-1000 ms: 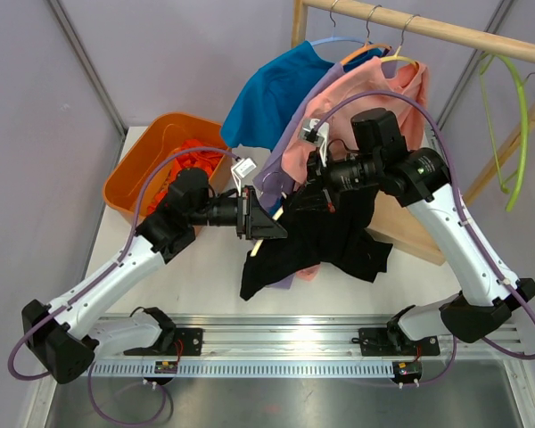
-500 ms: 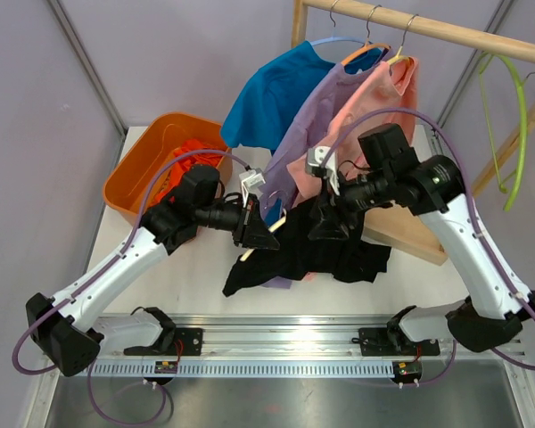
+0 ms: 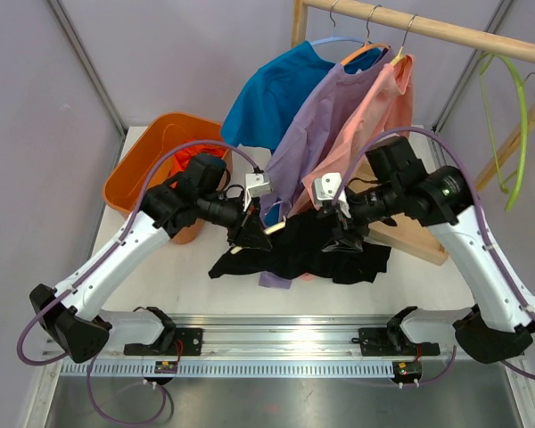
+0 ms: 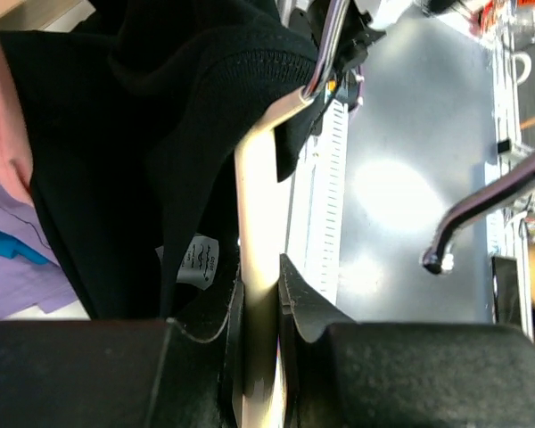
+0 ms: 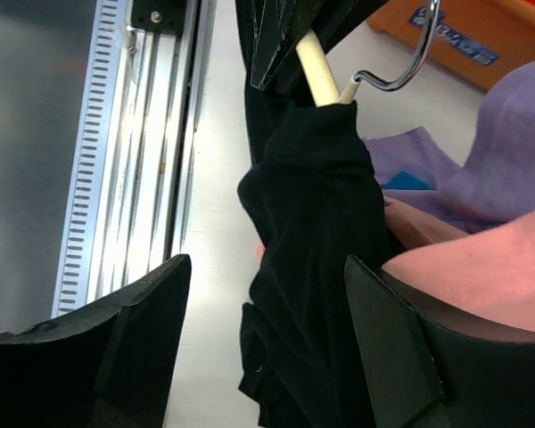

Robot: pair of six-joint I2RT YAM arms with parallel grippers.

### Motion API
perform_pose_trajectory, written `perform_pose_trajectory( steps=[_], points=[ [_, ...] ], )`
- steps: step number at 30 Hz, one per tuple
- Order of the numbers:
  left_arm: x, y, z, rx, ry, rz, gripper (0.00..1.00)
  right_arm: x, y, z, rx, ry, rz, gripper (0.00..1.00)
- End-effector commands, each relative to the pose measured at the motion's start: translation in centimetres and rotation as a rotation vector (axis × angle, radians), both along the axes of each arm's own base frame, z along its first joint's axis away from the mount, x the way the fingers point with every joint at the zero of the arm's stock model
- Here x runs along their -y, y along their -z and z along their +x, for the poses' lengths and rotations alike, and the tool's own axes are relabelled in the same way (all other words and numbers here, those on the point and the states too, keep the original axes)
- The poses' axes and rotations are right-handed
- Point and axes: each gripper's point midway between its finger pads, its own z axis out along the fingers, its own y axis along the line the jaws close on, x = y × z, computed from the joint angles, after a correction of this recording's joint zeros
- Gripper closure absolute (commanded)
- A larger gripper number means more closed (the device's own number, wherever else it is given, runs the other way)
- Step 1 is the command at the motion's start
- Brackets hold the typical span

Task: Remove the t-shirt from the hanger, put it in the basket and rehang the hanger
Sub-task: Pass the hanger from the left arm to the right

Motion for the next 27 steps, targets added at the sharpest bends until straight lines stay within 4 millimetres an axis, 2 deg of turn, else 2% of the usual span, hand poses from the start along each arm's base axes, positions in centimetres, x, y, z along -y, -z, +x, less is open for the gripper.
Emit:
perform_pose_trajectory(
  steps=[1, 5, 8, 14, 22, 27],
  points=[
    [-0.2, -1.7, -1.8, 0.050, 0.127, -0.036, 1.00, -0.4, 0.4, 0.8, 0.031, -0.025, -0.018, 0.23],
    [-0.1, -1.3, -2.5, 0.045, 0.154, -0.023, 1.00, -1.1, -0.3, 1.1, 0.032, -0.030, 0.009, 0.23],
    [-0.1, -1.4, -2.8, 0.046, 0.167, -0.028, 1.00, -1.4, 0.0, 1.2, 0.013, -0.039, 0.014, 0.23],
    [-0.7, -0.9, -3.5, 0.039, 0.172, -0.019, 1.00, -1.1, -0.9, 1.3, 0.057, -0.033, 0.015, 0.23],
    [-0.2, -2.0, -2.8, 0.081, 0.134, -0.063, 1.00, -3.4, 2.2, -1.7, -0.174, -0.160, 0.021, 0.28],
    [0.5, -3.4, -2.5, 0.099, 0.148, -0.099, 1.00, -4.2, 2.8, -1.0, -0.184, -0.127, 0.006, 0.37]
  ],
)
